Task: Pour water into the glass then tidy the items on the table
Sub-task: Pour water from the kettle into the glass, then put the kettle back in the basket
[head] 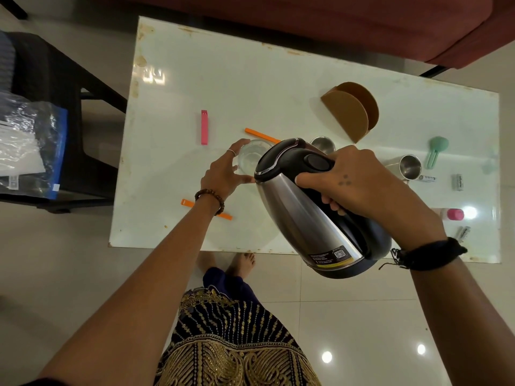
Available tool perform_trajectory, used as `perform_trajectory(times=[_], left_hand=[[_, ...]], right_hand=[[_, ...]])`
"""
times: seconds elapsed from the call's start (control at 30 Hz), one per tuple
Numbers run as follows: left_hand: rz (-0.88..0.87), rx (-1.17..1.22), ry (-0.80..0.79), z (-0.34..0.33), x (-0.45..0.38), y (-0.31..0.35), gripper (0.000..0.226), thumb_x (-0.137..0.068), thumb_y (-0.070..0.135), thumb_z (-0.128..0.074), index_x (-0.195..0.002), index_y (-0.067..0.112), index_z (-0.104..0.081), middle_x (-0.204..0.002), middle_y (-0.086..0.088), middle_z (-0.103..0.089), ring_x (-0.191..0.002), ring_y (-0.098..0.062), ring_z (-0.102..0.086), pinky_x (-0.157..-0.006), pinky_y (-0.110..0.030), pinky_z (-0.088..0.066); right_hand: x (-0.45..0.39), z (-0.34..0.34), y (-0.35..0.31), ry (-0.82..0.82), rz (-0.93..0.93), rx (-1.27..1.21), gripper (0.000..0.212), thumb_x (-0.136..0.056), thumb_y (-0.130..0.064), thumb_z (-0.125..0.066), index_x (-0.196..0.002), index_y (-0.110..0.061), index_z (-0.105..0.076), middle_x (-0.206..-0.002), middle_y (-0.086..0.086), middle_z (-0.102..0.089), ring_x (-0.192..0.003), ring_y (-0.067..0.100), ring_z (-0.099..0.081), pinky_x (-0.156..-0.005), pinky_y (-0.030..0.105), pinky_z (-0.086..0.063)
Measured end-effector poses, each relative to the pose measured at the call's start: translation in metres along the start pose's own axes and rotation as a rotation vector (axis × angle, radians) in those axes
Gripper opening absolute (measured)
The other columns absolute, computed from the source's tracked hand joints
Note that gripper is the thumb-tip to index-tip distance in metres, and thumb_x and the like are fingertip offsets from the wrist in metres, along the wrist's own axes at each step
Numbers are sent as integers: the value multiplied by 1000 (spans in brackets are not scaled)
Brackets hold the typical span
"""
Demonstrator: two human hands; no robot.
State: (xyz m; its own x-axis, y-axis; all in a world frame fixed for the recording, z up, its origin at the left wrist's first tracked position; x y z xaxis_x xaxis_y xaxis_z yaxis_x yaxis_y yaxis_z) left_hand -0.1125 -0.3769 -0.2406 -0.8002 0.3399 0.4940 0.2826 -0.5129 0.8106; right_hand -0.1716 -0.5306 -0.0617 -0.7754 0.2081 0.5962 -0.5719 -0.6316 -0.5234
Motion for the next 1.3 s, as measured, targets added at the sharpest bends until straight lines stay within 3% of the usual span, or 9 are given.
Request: perform_trajectory(times=[0.23, 0.33, 0.47, 0.63, 0.8, 0.9, 1.0, 1.13, 1.3], left_hand=[[-18, -43, -15, -2, 1, 2, 77, -71, 17, -75, -133, 39, -36, -133, 5, -52, -114, -23, -58, -95, -47, -47], [-59, -149, -40, -3, 2, 5, 77, -74, 25, -73, -137, 38, -31, -137, 3, -48, -119, -24, -53, -95, -44, -47], [-141, -137, 48, 17, 14, 8, 70, -80, 25, -68, -141, 23, -32, -146, -1, -39, -126, -19, -45, -97, -34, -44], [-229, 47, 301, 91, 69, -2, 17, -87, 10, -57, -103, 7, -62, -100, -2, -67, -97, -20, -63, -87, -33, -51], [-233, 10, 529, 206, 126, -30, 11, -86, 2, -57, -93, 6, -64, -77, 5, -59, -73, 15, -56, -69, -1, -41], [-238, -38, 637, 284, 161, -48, 10, -86, 1, -57, -91, 7, -64, -75, 11, -60, -72, 12, -58, -65, 3, -38], [-235, -96, 752, 360, 190, -71, 16, -84, 1, -58, -92, 14, -62, -78, 16, -60, -74, 15, -55, -68, 5, -36], [-132, -167, 906, 462, 207, -121, 22, -84, 6, -60, -104, 14, -62, -94, 8, -60, -85, -1, -56, -73, 4, -36], [100, -294, 897, 557, 184, -189, 46, -88, 5, -53, -133, 12, -43, -138, -9, -47, -124, -16, -42, -99, -26, -35]], right_hand=[[11, -2, 5, 108, 42, 58, 24, -70, -38, -64, -73, -14, -60, -59, 6, -63, -49, 17, -57, -52, 27, -51], [26, -2, 5, 191, 94, 31, 20, -72, -38, -65, -61, -29, -50, -44, -10, -56, -45, 6, -55, -46, 10, -40], [52, -8, -11, 303, 164, -7, 33, -72, -32, -71, -56, -33, -42, -51, -41, -52, -53, -14, -53, -41, -1, -33], [79, -40, -68, 337, 282, -102, 37, -65, -37, -71, -51, -38, -37, -49, -28, -51, -45, -7, -50, -35, -2, -26], [78, -95, -137, 321, 268, -296, 27, -59, -48, -63, -62, -22, -57, -49, -8, -54, -40, 7, -49, -35, 11, -34], [72, -142, -199, 272, 320, -388, 22, -58, -45, -66, -65, -26, -59, -45, -10, -53, -38, 7, -48, -35, 18, -40], [66, -187, -268, 220, 410, -443, 20, -62, -39, -70, -64, -23, -58, -44, -6, -54, -39, 7, -49, -37, 16, -40], [52, -238, -361, 172, 514, -529, 26, -63, -39, -71, -58, -17, -58, -45, -2, -53, -41, 10, -48, -41, 22, -42], [23, -294, -451, 217, 606, -601, 25, -71, -35, -70, -60, -15, -59, -46, -5, -53, -43, 17, -52, -41, 30, -46]])
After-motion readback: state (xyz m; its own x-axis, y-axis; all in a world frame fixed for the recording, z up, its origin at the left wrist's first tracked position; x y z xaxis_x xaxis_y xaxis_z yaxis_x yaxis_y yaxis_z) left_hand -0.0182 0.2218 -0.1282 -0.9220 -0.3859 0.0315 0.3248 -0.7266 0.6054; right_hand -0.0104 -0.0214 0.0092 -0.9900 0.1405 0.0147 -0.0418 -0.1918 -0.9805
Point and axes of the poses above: each hand's wrist, its own x-axis away from the middle knuckle, its own z-axis out of the back of the hand, y = z × x, the point moved 8 cm from there along -x, towards the middle knuckle
